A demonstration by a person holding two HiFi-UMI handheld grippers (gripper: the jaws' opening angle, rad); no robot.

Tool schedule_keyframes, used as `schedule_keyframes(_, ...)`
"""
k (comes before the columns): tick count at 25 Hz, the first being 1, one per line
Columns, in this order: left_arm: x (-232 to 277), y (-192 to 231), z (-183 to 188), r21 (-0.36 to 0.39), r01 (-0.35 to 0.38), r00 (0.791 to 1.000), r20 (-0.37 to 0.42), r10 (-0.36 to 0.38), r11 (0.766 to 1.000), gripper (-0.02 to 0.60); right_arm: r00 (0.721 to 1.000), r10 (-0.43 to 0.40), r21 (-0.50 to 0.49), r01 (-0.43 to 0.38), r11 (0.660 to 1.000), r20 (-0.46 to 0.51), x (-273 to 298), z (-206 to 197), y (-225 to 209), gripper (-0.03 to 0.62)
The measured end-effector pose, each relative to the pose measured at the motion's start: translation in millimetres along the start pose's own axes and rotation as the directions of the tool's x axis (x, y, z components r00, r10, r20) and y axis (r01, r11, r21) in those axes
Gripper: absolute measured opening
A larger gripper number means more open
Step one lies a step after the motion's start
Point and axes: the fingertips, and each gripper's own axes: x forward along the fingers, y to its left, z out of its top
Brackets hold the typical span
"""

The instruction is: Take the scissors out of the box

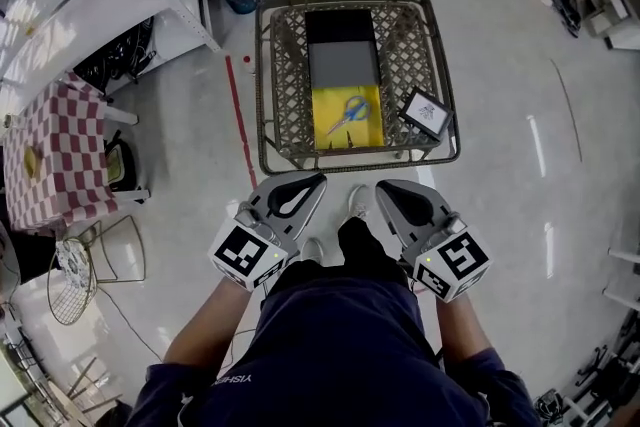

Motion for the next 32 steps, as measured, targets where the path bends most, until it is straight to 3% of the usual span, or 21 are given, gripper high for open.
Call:
schedule_keyframes(6, 48.6, 23.3, 2.5, -0.005, -0.047, 0.998, -0.038, 0.047, 0.999, 0.029, 0.998, 0.055, 0.016, -0.055, 0.998, -0.028, 11.1, 7.9, -48.2, 0.018)
schedule_keyframes(17, 121.2, 57.2, -30.1, -0.001, -0.092, 0.984, -0.154, 0.091, 0.996, 0.029, 0.988, 0.137, 0.069, -0.132, 0.989, -0.075, 29.8, -3.6, -117.4, 0.018)
schedule_keyframes(27, 163.1, 85.8, -100.1, 0.076, -0.071, 0.936, -0.339, 0.093, 0.995, 0.031, 0.985, 0.142, 0.124, -0.129, 0.984, -0.097, 34.9, -29.9, -149.3, 0.017)
schedule_keyframes(32, 175.5, 98.4, -124.8, 0.09, -0.048, 0.915, -0.394, 0.08, 0.995, 0.031, 0.983, 0.133, 0.142, -0.115, 0.983, -0.125, 38.3, -40.4, -155.4, 0.018)
